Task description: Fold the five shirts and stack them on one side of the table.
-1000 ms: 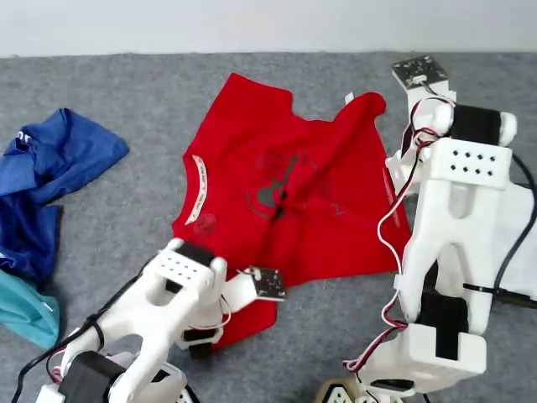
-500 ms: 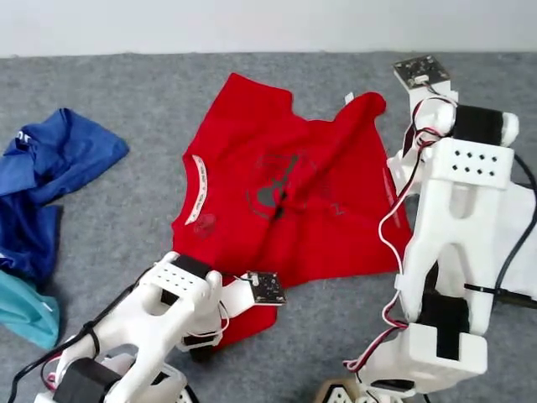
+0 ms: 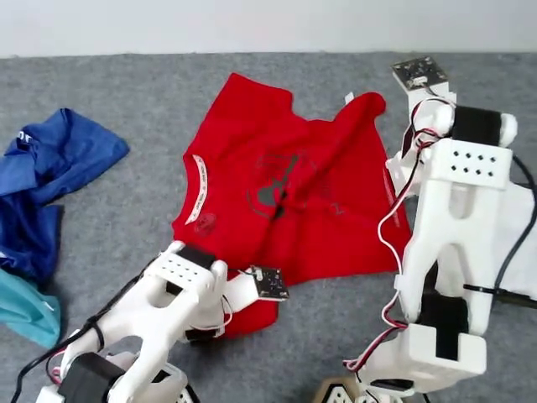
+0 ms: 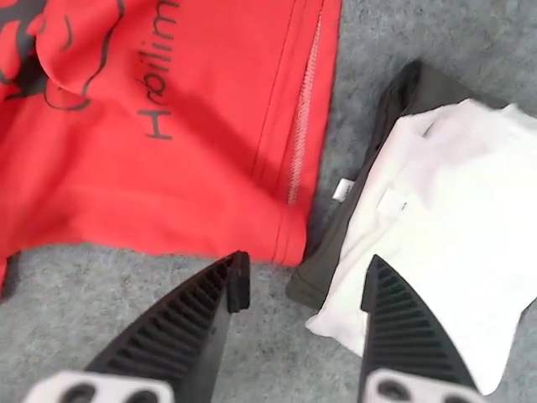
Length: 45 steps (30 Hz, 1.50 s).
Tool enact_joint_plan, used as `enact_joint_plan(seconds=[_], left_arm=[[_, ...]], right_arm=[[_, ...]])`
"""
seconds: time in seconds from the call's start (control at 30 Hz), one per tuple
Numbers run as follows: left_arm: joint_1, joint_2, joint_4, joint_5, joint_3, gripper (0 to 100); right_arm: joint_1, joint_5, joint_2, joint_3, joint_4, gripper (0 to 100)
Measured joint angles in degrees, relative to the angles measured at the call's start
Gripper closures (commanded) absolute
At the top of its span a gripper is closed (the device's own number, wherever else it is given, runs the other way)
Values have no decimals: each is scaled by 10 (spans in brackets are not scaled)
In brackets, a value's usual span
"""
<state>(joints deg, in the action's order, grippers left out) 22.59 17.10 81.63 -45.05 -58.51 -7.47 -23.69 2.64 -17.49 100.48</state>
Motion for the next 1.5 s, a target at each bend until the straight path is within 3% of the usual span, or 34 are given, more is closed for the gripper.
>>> enact_joint_plan(seconds=[0.17, 0.63, 1.0, 1.5], left_arm=[[0, 0, 27, 0, 9, 985], [0, 0, -30, 0, 9, 985], [0, 0, -30, 0, 9, 985], [0, 0, -30, 0, 9, 985]], right_arm=[[2, 0, 0, 53, 0, 775], [18, 1, 0, 142, -7, 776], [18, 1, 0, 348, -193, 776], [-18, 1, 0, 419, -275, 814]])
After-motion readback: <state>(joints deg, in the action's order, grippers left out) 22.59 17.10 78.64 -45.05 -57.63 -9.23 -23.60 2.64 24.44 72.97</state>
